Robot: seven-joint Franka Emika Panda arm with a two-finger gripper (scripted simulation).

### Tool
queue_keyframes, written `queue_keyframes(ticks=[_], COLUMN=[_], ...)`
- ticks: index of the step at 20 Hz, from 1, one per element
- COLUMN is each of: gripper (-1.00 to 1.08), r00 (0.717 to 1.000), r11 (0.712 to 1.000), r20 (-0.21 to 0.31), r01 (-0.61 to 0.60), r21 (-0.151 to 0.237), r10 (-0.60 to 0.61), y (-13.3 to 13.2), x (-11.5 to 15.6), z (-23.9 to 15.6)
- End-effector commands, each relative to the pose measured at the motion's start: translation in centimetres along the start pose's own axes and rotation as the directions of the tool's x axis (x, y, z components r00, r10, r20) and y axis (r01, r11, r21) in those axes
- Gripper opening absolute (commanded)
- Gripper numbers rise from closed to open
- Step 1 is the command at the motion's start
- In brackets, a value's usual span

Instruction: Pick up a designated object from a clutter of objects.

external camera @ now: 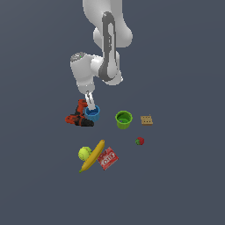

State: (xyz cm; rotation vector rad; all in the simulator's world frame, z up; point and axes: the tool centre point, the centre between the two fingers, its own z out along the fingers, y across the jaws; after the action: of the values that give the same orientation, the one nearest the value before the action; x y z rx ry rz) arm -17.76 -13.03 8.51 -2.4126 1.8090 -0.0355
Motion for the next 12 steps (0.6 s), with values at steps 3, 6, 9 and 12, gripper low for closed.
queue_keyframes(ticks=[3,6,9,12], gripper=[0.28,0.28,0.28,0.28], r00=[1.000,1.000,1.000,1.000], r11=[1.000,1.000,1.000,1.000], r20=[0.000,0.000,-0.001,-0.001], r01=[0.000,0.000,-0.001,-0.003], r21=[0.000,0.000,0.000,0.000], r10=[0.000,0.000,0.001,0.003], y=[0.0,0.0,0.0,0.1], x=[0.0,0.0,0.0,0.0], z=[0.1,0.4,0.9,1.6])
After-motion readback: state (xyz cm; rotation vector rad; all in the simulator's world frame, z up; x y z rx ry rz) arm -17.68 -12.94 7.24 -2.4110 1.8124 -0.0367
